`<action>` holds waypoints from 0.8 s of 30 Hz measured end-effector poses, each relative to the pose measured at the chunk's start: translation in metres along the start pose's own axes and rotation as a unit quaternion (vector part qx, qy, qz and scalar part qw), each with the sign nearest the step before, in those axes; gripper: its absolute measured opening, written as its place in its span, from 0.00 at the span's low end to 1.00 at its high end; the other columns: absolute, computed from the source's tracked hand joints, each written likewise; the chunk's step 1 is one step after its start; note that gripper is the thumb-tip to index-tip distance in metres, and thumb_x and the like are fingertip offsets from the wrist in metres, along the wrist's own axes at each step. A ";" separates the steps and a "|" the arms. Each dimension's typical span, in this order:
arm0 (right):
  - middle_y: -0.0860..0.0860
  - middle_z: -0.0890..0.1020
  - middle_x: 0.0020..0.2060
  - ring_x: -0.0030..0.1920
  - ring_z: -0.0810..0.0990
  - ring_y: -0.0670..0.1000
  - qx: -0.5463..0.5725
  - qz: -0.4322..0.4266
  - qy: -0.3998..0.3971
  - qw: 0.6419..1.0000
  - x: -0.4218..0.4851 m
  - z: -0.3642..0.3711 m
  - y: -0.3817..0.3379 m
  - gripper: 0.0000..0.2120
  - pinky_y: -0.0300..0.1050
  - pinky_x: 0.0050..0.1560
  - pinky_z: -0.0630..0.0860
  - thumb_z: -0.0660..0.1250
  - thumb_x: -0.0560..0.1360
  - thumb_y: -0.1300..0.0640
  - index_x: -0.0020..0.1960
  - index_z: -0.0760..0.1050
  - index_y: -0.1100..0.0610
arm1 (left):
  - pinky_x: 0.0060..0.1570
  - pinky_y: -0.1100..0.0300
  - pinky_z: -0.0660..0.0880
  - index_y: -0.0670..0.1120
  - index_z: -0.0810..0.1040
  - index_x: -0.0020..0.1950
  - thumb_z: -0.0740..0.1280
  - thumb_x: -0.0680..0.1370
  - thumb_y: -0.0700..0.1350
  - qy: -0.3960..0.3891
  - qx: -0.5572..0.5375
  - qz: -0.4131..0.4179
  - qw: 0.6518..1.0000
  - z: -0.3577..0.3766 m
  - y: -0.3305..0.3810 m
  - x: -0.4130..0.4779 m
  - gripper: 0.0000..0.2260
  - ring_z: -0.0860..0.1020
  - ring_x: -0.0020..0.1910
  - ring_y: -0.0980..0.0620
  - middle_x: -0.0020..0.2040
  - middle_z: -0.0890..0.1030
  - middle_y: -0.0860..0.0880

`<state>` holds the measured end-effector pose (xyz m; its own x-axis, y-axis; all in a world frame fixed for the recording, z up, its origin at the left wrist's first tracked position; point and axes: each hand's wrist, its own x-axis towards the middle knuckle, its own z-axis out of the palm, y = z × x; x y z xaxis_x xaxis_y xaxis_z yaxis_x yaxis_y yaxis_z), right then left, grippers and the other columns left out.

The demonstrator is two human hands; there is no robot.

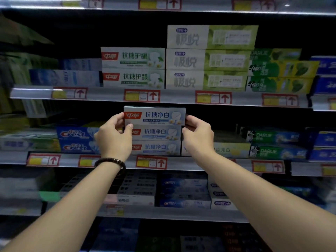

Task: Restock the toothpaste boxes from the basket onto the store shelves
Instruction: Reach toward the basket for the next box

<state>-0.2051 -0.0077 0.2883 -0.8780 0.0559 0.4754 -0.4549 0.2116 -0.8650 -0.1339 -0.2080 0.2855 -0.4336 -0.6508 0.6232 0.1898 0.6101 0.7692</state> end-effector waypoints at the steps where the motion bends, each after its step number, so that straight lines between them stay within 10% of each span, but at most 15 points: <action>1: 0.43 0.85 0.58 0.61 0.82 0.48 -0.002 0.002 -0.008 1.000 0.001 0.000 0.000 0.19 0.53 0.63 0.83 0.67 0.83 0.62 0.70 0.81 0.47 | 0.59 0.48 0.81 0.53 0.81 0.68 0.75 0.78 0.49 -0.003 0.008 0.001 1.000 0.001 -0.002 0.001 0.18 0.83 0.51 0.52 0.55 0.85 0.55; 12: 0.46 0.80 0.68 0.63 0.80 0.50 -0.014 0.026 -0.057 0.998 0.005 0.007 0.004 0.24 0.54 0.57 0.86 0.66 0.83 0.61 0.77 0.74 0.47 | 0.63 0.44 0.80 0.52 0.78 0.71 0.74 0.78 0.47 -0.040 0.039 0.000 0.998 0.006 -0.007 0.000 0.21 0.82 0.58 0.46 0.60 0.85 0.51; 24: 0.44 0.76 0.62 0.40 0.73 0.38 -0.016 0.042 -0.054 0.997 -0.002 0.005 0.002 0.27 0.46 0.53 0.82 0.68 0.83 0.60 0.80 0.69 0.49 | 0.64 0.46 0.79 0.51 0.79 0.70 0.72 0.77 0.41 -0.069 0.078 -0.015 0.994 0.005 0.003 0.002 0.21 0.81 0.59 0.46 0.59 0.85 0.50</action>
<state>-0.2050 -0.0124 0.2842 -0.9247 -0.0311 0.3795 -0.3753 0.2422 -0.8947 -0.1386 -0.2053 0.2885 -0.5555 -0.6078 0.5674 0.0403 0.6619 0.7485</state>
